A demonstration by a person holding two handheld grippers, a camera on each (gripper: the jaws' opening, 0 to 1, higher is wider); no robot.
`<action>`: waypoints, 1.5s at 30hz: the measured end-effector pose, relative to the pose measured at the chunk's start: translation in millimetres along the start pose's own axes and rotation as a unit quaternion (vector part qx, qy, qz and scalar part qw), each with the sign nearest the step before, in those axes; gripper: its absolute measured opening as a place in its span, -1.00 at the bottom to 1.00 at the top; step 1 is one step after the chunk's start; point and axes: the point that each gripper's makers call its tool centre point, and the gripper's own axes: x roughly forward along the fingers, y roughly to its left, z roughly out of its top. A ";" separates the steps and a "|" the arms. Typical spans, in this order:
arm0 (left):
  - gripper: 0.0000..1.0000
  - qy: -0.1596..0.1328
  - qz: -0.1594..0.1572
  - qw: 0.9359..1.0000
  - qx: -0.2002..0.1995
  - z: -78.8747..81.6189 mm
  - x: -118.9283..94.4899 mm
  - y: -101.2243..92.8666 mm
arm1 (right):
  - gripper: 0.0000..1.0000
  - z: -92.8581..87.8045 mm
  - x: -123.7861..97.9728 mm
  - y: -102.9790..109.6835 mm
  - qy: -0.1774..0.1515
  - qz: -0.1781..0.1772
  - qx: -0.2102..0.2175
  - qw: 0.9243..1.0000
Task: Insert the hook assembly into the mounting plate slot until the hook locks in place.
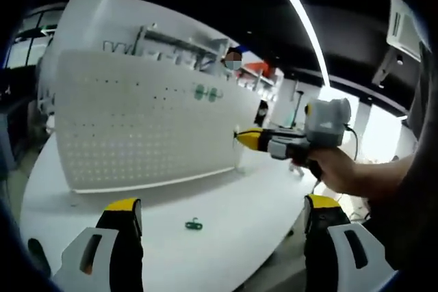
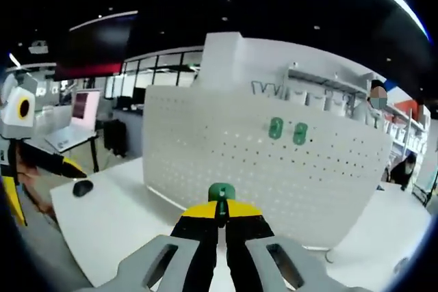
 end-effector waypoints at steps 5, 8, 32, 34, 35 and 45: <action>1.00 0.006 -0.003 1.000 -0.013 -4.9 -1.4 2.7 | -0.99 1.4 10.9 -19.6 -0.002 -0.020 -0.005 1.000; 1.00 0.009 0.001 1.000 -0.013 -6.8 -3.7 4.6 | -0.99 2.4 18.1 -34.7 -0.003 -0.034 -0.023 0.999; 1.00 0.015 0.015 0.999 -0.036 -17.2 -9.6 19.0 | -0.99 27.9 63.2 -120.5 -0.037 -0.127 -0.021 0.991; 1.00 0.015 0.016 0.999 -0.037 -17.0 -8.6 19.6 | -0.99 30.7 66.1 -131.4 -0.039 -0.136 -0.015 0.990; 1.00 0.015 0.016 0.999 -0.038 -16.9 -7.8 19.8 | -0.99 32.2 66.8 -135.0 -0.040 -0.139 -0.013 0.989; 1.00 0.021 0.021 0.999 -0.042 -20.1 -5.1 24.9 | -0.99 52.6 78.1 -160.0 -0.065 -0.153 -0.001 0.986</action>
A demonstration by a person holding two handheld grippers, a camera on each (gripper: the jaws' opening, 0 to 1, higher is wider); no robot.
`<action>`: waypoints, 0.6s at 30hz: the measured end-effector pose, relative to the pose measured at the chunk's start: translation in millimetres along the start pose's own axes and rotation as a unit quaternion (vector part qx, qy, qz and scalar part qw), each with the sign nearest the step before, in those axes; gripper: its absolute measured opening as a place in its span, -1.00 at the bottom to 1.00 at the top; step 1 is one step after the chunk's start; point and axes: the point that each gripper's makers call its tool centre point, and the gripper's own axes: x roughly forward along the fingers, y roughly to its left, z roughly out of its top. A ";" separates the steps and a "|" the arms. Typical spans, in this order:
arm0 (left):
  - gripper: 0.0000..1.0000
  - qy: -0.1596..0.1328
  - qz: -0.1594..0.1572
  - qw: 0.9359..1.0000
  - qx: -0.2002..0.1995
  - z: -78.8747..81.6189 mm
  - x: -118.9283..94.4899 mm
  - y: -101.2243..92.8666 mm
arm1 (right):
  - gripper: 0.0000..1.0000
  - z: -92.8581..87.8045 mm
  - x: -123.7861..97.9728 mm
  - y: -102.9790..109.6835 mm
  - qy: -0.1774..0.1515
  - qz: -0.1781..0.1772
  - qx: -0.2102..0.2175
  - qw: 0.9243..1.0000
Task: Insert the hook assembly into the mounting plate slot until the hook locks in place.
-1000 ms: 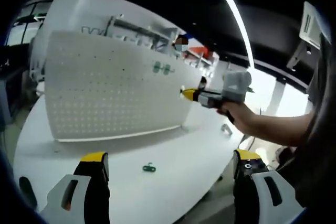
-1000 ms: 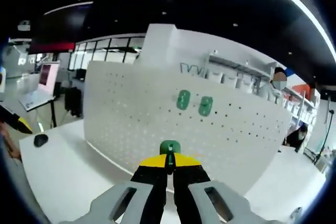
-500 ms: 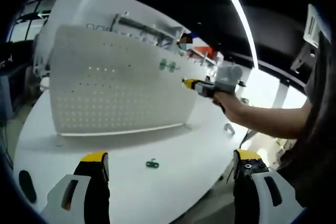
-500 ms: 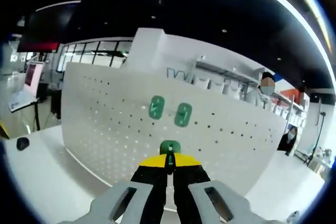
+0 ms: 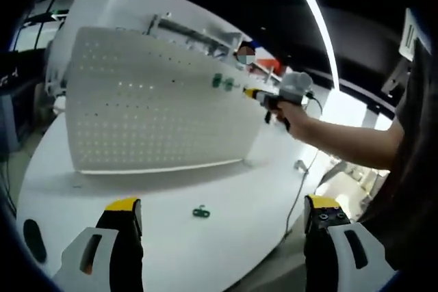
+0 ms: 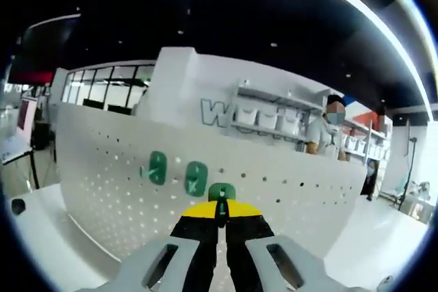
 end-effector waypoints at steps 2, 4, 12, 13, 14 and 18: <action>1.00 0.000 0.002 1.000 -0.001 0.0 0.0 1.2 | -0.99 0.0 2.2 -2.1 0.000 -0.002 0.010 1.000; 1.00 0.000 0.004 1.000 -0.003 -0.3 0.2 2.5 | -0.99 -1.7 5.3 -2.7 0.000 -0.004 0.016 1.000; 1.00 0.005 0.010 1.000 0.007 0.1 2.4 6.9 | -0.99 -0.4 13.4 -5.7 -0.003 -0.008 0.034 0.999; 1.00 0.003 0.010 1.000 0.004 0.6 2.6 7.1 | -0.99 0.0 14.6 -6.7 -0.003 -0.009 0.037 0.999; 1.00 0.001 0.011 1.000 0.002 1.0 2.9 7.5 | -0.99 0.4 15.7 -7.6 -0.004 -0.010 0.037 0.999; 1.00 0.003 0.010 1.000 0.000 -0.6 4.2 7.4 | -0.99 4.3 19.3 -13.2 -0.009 -0.016 0.045 0.999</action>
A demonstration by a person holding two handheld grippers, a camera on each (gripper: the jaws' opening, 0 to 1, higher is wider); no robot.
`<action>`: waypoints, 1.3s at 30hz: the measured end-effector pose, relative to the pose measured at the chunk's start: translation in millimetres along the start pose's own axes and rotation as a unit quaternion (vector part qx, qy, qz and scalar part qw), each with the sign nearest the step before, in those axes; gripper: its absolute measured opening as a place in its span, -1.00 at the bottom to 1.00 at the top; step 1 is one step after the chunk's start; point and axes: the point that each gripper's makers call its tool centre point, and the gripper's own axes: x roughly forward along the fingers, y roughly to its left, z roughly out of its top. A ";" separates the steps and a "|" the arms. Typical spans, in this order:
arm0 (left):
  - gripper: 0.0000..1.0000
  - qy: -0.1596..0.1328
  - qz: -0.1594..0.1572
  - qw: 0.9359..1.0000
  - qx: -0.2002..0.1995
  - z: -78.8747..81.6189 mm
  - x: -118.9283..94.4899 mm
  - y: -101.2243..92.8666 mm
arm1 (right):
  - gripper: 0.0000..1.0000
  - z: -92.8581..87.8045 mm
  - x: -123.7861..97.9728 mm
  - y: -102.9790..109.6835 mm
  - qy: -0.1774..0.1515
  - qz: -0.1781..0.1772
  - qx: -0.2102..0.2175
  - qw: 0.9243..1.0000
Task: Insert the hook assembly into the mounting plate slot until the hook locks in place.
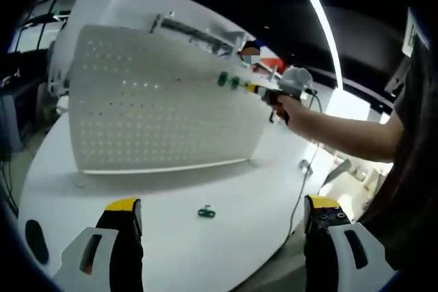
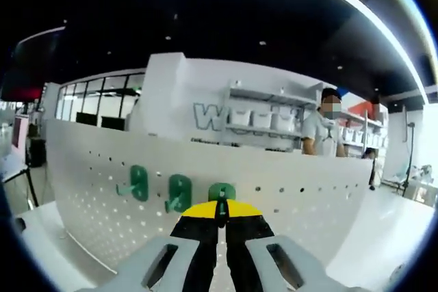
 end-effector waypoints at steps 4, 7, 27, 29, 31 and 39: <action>1.00 0.001 -0.001 1.000 -0.002 -0.2 1.3 1.4 | -0.99 2.3 3.7 -4.1 -0.006 -0.007 0.015 1.000; 1.00 -0.002 -0.002 1.000 -0.006 1.6 1.7 3.5 | -0.99 0.9 5.9 -4.3 -0.004 -0.009 0.017 1.000; 1.00 0.001 -0.002 1.000 -0.008 2.3 3.3 7.4 | -0.99 -6.7 11.6 -6.6 -0.009 -0.007 0.022 1.000; 1.00 0.002 0.000 1.000 -0.009 1.0 3.0 8.4 | -0.99 -7.2 13.5 -7.8 -0.011 -0.006 0.016 1.000; 1.00 0.003 0.002 1.000 -0.010 -0.2 2.7 9.3 | -0.99 -8.3 15.4 -8.9 -0.010 -0.004 0.013 1.000; 1.00 0.002 0.004 1.000 -0.011 -1.4 1.7 7.9 | -0.96 -11.7 21.2 -13.7 0.011 -0.004 0.035 0.999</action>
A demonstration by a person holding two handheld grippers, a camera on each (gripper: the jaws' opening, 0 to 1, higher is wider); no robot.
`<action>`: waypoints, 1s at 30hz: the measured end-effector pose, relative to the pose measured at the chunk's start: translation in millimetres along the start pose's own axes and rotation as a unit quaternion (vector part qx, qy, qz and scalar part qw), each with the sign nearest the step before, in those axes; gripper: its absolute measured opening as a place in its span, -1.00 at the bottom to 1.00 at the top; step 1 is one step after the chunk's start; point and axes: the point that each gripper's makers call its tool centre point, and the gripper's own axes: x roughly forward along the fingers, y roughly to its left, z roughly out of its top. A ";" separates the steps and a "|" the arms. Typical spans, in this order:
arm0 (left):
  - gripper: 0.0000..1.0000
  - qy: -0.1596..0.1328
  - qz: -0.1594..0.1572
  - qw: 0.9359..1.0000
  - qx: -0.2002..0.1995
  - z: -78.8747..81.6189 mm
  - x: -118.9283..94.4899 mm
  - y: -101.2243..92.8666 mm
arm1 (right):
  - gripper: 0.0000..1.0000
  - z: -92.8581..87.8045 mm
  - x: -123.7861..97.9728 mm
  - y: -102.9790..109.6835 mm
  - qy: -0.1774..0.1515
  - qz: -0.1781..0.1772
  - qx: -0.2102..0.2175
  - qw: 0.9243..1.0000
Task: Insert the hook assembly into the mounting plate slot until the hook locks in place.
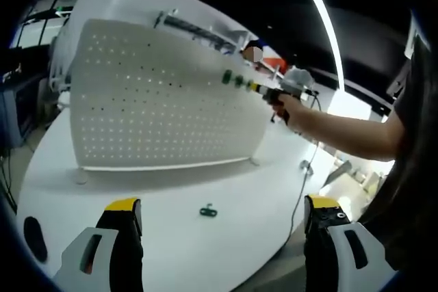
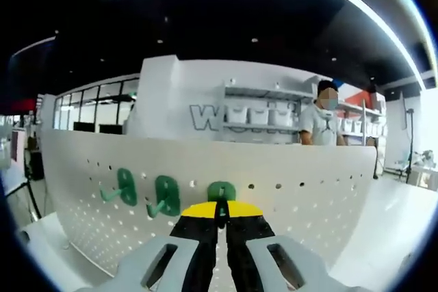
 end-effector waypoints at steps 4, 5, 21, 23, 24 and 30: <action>1.00 -0.002 0.003 1.000 -0.001 -1.1 -1.6 0.7 | -0.87 -0.1 0.9 -1.9 0.002 -0.006 -0.008 1.000; 1.00 -0.001 0.003 1.000 0.000 -1.6 -1.8 0.5 | -0.85 -0.1 1.2 -1.7 0.005 -0.006 -0.005 1.000; 1.00 -0.004 0.001 1.000 0.002 -5.7 -9.1 -5.7 | -0.57 7.1 -25.2 3.0 0.010 -0.002 -0.044 0.999; 1.00 -0.004 -0.002 1.000 0.003 -5.5 -9.5 -7.9 | -0.57 7.2 -35.0 4.3 0.011 0.001 -0.046 0.999; 1.00 -0.005 -0.002 1.000 0.004 -5.4 -9.8 -9.3 | -0.57 7.2 -42.4 5.2 0.011 0.002 -0.048 0.999; 1.00 -0.003 -0.010 1.000 0.008 -7.0 -11.2 -17.0 | -0.55 -3.9 -68.0 7.5 0.017 0.008 -0.061 0.998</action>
